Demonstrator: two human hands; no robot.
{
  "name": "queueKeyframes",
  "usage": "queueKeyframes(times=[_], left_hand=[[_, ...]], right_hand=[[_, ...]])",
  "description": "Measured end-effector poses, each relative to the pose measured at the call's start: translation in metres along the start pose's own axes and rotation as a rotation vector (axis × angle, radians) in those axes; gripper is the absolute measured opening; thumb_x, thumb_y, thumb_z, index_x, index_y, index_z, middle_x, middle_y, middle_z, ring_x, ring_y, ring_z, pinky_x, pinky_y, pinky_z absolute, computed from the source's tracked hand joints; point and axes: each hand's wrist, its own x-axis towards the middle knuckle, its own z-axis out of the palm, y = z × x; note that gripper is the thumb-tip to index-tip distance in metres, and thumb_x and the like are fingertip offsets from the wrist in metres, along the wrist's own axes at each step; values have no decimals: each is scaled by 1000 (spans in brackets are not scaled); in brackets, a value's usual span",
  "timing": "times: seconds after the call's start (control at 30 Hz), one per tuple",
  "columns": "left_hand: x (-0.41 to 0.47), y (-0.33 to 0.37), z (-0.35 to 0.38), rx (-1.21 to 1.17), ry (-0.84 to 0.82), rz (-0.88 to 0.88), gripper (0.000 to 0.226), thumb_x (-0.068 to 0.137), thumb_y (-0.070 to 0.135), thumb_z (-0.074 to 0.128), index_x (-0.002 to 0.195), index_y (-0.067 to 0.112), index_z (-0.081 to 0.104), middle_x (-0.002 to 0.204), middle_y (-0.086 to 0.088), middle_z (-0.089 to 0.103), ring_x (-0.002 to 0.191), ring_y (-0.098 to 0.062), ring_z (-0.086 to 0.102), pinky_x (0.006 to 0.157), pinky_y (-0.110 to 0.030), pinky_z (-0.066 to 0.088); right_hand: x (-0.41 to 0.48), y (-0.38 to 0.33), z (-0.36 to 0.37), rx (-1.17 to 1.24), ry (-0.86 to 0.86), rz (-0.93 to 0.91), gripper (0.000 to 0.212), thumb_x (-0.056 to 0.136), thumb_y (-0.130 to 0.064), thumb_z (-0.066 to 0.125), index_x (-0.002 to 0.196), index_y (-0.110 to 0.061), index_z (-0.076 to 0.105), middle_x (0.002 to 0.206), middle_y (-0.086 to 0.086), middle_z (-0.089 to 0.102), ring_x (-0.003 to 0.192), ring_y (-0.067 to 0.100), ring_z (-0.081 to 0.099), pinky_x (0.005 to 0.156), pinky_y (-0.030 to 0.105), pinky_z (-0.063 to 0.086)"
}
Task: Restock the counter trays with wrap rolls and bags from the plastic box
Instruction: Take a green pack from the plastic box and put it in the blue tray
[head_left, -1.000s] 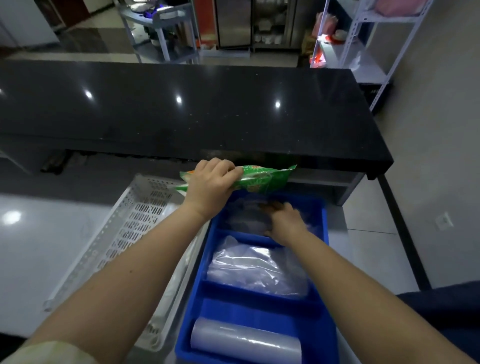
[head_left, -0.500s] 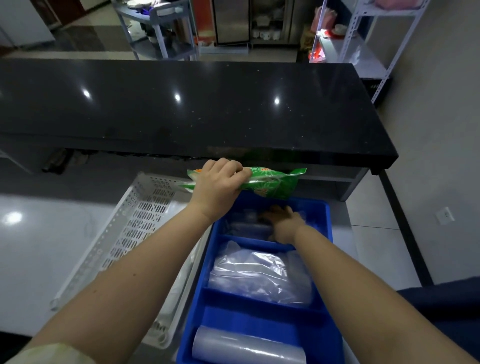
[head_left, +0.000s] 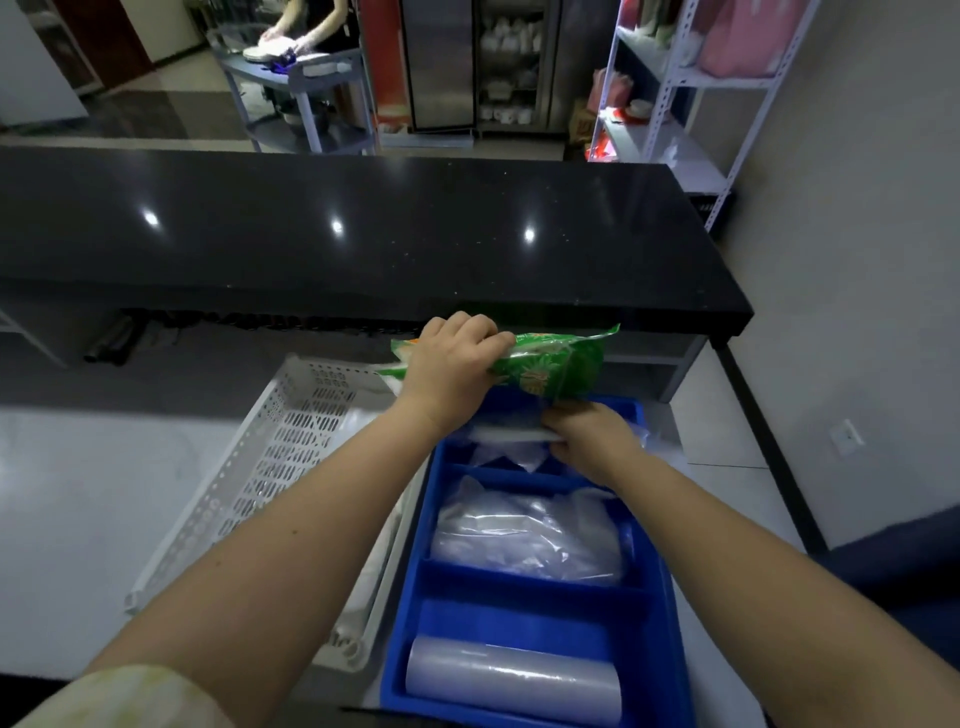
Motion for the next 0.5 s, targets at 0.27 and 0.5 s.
queueKeyframes(times=[0.27,0.5], left_hand=[[22,28,13,-74,-123,59,43,75,6,69,117,14,64,108,-7,64,96,-30,56,75,-40,43],[10,54,59,-183,-348,98,41,81,26,69,120,17,60,112,-5,59,103,-27,52,80,-37,40]], right_hand=[[-64,-10,-39,-88,137,37,27,80,-18,61,106,-11,64,101,12,62,89,33,56,70,40,48],[-99,-11,-33,-79,119,114,17,78,-21,66,94,-14,65,92,7,62,81,26,56,68,39,49]])
